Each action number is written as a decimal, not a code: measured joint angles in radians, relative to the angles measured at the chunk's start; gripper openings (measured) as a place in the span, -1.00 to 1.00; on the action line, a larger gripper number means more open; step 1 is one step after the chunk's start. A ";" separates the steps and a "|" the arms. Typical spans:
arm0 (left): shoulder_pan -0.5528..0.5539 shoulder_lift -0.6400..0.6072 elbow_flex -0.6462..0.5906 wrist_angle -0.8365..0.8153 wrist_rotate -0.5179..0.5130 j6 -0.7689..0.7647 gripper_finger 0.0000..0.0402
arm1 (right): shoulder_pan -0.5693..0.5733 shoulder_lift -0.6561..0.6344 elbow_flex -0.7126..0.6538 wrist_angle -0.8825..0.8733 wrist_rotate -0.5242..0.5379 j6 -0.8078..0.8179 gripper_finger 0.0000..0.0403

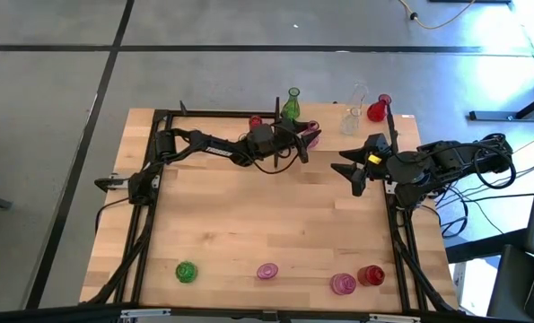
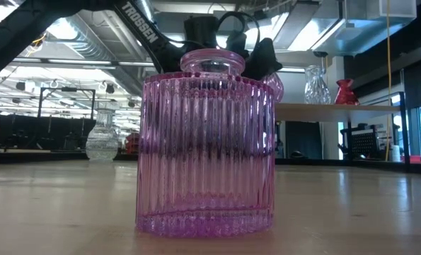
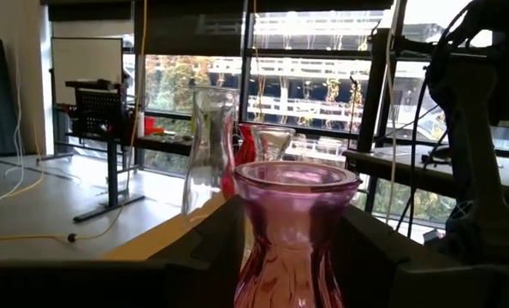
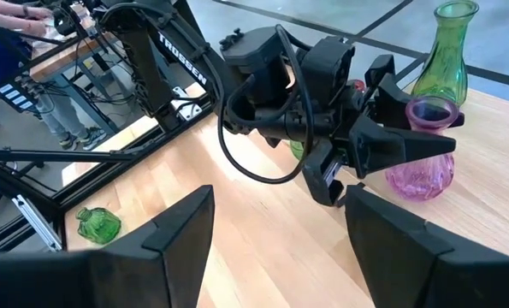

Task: Sort vases onto shelf
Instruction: Put the top pink vase on the shelf

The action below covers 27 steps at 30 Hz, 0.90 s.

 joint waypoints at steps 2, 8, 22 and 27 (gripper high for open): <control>0.000 0.000 0.000 -0.001 0.000 0.000 -0.27 | 0.000 0.000 0.000 0.000 0.000 0.000 0.21; 0.000 0.000 0.000 -0.003 0.000 0.001 -0.26 | 0.000 0.000 0.000 -0.003 0.001 -0.003 0.21; 0.005 0.002 -0.002 -0.021 0.002 0.004 -0.10 | 0.000 0.000 0.000 -0.016 0.017 -0.005 0.21; 0.009 0.002 -0.002 -0.018 -0.001 0.004 -0.01 | 0.000 0.000 0.000 -0.016 0.017 -0.005 0.21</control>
